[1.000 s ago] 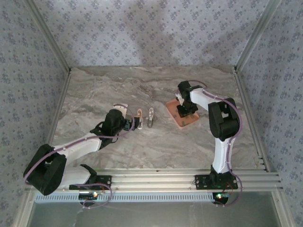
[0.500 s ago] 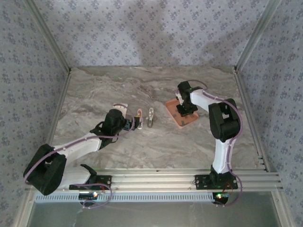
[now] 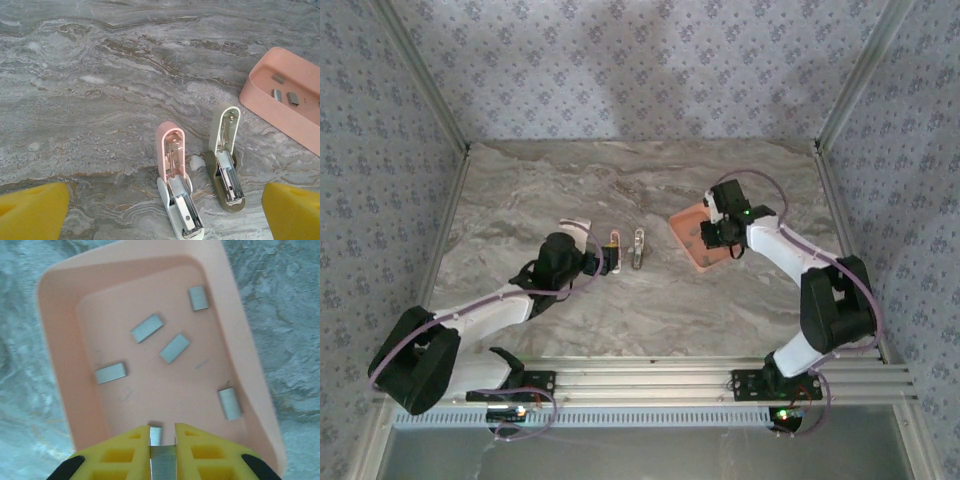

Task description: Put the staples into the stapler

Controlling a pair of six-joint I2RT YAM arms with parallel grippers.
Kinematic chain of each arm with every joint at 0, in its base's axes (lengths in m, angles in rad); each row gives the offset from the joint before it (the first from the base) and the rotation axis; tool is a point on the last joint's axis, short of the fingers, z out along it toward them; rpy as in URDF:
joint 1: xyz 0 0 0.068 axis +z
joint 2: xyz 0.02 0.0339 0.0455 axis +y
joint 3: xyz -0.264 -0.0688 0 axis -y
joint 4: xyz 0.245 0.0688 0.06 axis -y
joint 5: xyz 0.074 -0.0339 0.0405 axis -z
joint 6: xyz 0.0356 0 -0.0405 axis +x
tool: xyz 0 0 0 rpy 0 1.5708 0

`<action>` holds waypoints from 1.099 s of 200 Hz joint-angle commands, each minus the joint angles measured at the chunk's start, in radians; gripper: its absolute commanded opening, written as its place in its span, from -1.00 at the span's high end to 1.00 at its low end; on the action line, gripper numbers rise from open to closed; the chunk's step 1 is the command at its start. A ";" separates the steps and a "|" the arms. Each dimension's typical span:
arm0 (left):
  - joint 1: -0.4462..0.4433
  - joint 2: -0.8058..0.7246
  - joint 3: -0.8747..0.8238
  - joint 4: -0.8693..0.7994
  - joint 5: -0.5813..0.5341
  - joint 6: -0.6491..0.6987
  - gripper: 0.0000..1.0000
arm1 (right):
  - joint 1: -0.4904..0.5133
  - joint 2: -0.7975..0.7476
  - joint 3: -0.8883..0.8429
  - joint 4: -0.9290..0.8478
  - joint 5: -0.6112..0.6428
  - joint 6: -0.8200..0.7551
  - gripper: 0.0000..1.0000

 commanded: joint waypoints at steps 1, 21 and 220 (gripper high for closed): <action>0.003 -0.014 -0.019 0.054 0.030 -0.029 -0.97 | 0.067 -0.063 -0.046 0.015 -0.001 0.080 0.67; 0.003 -0.017 -0.035 0.068 0.032 -0.046 -0.97 | 0.132 -0.106 -0.081 0.057 0.046 0.146 0.68; 0.002 0.124 0.072 -0.068 0.163 -0.242 -0.72 | 0.447 -0.012 -0.200 0.436 0.269 0.579 0.69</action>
